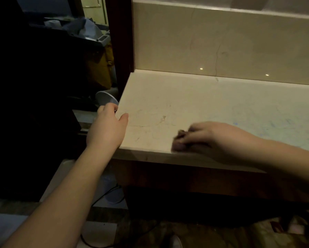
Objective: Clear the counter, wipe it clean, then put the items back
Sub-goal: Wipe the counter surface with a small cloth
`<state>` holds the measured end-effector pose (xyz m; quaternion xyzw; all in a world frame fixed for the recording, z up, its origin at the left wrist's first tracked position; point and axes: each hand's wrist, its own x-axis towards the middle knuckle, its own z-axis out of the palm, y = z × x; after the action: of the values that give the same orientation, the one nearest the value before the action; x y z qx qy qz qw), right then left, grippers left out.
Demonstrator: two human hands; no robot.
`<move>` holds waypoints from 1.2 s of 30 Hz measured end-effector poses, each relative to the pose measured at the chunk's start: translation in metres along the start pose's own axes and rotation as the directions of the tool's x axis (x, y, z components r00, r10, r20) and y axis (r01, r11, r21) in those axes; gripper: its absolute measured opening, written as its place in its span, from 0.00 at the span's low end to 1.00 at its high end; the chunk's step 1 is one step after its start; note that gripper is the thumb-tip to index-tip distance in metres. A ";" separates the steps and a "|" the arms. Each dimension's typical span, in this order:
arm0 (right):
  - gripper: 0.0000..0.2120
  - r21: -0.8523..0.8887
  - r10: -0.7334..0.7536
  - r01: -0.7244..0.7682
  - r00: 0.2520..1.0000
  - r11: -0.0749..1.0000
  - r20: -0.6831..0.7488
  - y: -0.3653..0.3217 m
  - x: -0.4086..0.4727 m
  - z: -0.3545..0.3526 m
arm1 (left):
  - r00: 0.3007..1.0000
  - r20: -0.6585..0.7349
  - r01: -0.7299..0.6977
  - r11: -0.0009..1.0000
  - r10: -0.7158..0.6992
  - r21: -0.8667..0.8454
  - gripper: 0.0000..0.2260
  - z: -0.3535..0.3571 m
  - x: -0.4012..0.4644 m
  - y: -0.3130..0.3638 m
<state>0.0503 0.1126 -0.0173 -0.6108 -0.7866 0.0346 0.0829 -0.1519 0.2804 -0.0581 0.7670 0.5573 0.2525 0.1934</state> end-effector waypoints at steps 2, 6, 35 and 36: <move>0.14 -0.036 0.067 -0.069 0.996 0.997 -0.063 0.012 0.035 0.004 | 1.000 -0.008 -0.002 1.000 0.002 0.010 0.20 -0.001 -0.001 0.001; 0.14 -0.090 0.174 -0.181 0.981 0.979 -0.088 0.027 0.080 0.006 | 0.999 -0.037 -0.031 0.999 0.033 0.042 0.19 -0.003 -0.004 0.003; 0.13 -0.113 0.374 -0.379 0.925 0.918 -0.062 0.121 0.125 -0.009 | 0.950 0.126 -0.304 0.934 0.284 0.186 0.19 0.006 -0.004 0.034; 0.14 -0.102 0.384 -0.390 0.921 0.915 -0.071 0.128 0.135 -0.007 | 0.952 0.125 -0.299 0.936 0.279 0.188 0.19 0.006 -0.004 0.034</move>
<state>0.1414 0.2752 -0.0183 -0.7587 -0.6487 -0.0099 0.0591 -0.1238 0.2665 -0.0435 0.8675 0.4516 0.1824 0.1010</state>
